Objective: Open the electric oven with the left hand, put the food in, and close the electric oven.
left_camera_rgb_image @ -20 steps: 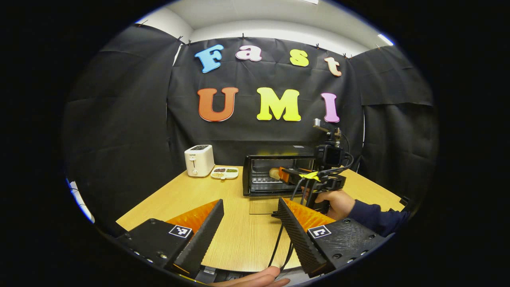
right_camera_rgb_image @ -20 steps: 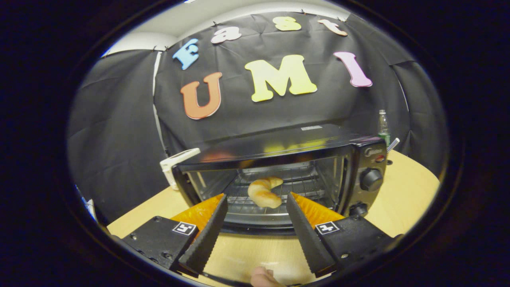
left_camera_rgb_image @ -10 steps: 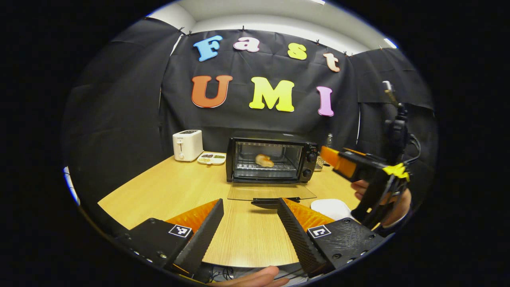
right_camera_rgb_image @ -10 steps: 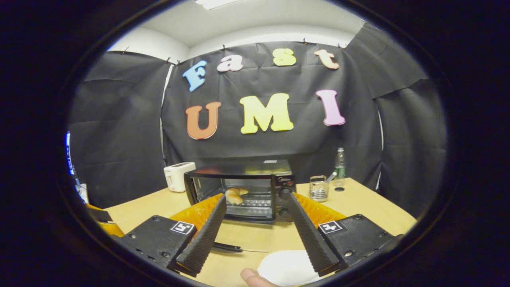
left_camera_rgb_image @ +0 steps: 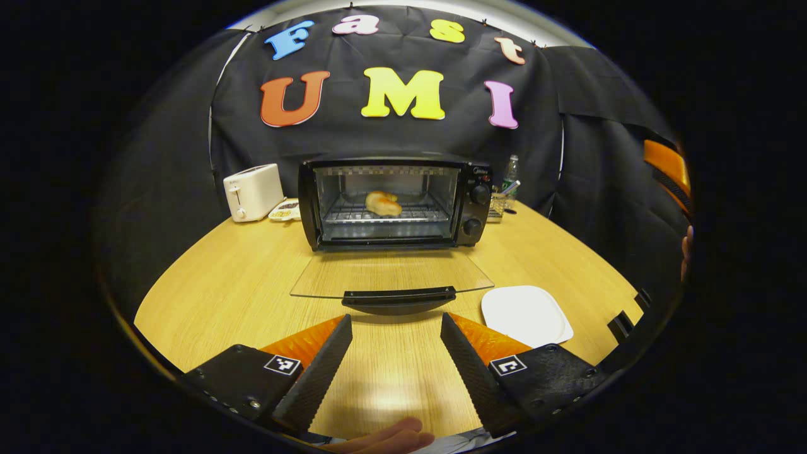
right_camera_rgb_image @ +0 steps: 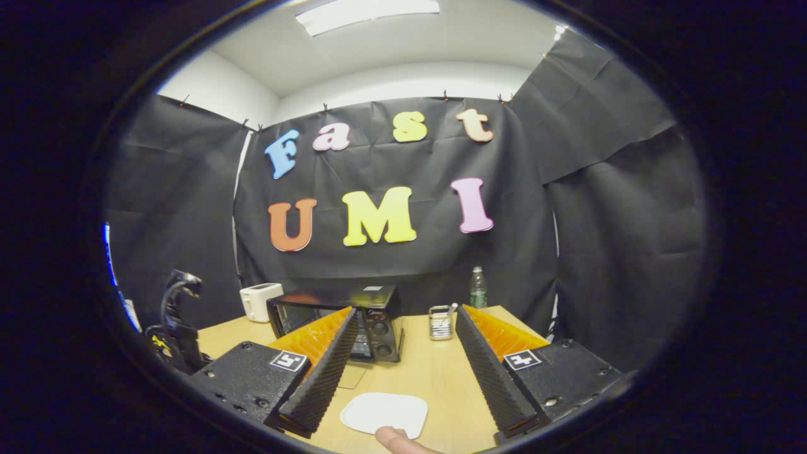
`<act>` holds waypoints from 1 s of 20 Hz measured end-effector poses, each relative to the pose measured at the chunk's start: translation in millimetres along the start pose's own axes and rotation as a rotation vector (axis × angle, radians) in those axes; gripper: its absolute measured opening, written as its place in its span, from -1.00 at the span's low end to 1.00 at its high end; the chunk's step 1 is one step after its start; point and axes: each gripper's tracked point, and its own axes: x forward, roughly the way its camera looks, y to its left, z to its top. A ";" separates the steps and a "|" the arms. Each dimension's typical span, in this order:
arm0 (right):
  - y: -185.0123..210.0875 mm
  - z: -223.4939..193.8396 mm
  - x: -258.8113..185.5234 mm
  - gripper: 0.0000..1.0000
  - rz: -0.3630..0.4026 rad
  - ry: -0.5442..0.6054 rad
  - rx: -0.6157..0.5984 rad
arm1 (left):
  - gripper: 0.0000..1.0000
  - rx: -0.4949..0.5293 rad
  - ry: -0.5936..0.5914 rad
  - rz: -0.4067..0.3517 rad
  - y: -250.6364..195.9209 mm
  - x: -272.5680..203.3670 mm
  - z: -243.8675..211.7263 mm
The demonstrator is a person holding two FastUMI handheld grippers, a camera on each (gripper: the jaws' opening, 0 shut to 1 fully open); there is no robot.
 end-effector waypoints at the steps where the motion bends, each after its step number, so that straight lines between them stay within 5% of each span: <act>1: -11.0 7.7 -6.7 0.92 -0.011 -0.018 0.001 | 0.87 0.003 0.023 -0.017 -6.2 10.1 -1.9; 9: -79.9 24.8 -47.4 0.94 -0.106 -0.091 0.013 | 1.00 0.063 0.165 0.058 -7.0 52.3 -21.4; 12: -82.8 28.8 -50.6 0.97 -0.095 -0.103 0.048 | 0.92 0.065 0.166 0.109 1.5 63.5 -21.3; 20: -79.7 22.5 -45.1 0.97 -0.065 -0.100 0.046 | 0.92 0.067 0.161 0.095 -3.8 66.4 -11.9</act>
